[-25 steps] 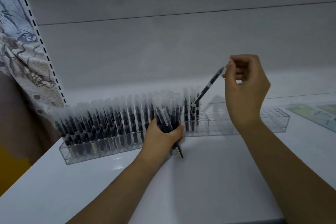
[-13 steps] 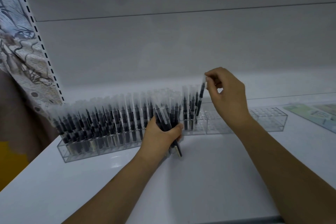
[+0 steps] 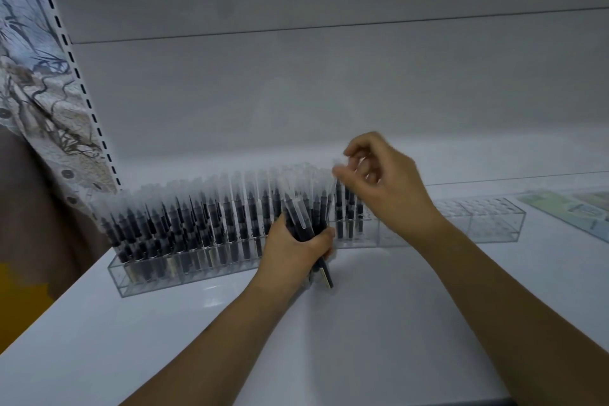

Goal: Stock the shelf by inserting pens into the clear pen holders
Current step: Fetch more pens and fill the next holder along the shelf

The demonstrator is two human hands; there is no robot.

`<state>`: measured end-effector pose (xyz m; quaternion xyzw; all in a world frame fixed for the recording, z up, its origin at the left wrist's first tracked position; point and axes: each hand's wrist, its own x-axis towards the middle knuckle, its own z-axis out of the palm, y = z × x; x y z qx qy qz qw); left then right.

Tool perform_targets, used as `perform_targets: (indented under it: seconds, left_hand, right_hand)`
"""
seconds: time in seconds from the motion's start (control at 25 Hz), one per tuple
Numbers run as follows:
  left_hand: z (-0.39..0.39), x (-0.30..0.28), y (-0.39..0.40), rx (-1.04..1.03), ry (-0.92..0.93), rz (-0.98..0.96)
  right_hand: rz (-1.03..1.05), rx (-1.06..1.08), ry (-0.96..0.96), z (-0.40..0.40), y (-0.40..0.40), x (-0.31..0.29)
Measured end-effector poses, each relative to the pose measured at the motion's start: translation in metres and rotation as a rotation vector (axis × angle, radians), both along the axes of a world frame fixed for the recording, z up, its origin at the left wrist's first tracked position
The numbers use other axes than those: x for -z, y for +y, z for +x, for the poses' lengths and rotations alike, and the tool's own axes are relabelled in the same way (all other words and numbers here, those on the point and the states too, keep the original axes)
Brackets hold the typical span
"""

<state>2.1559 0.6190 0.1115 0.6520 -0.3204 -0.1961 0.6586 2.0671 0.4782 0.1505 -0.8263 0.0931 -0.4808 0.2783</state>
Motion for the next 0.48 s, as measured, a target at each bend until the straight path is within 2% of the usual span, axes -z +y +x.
perform_targets:
  seconds: [0.12,0.28,0.36,0.48]
  left_hand:
    - [0.002,0.001,-0.001,0.028,-0.068,-0.011]
    - [0.007,0.005,-0.005,0.003,-0.051,0.016]
    - [0.009,0.006,-0.006,-0.002,-0.038,0.014]
    - [0.008,0.006,-0.006,-0.003,-0.041,-0.001]
  right_hand:
    - [-0.221,-0.030,0.112,0.008,0.022,0.007]
    - [-0.441,0.003,0.036,0.015,0.033,0.010]
    - [-0.473,0.021,0.060,0.018,0.034,0.011]
    - [-0.410,0.002,0.115,0.019,0.034,0.009]
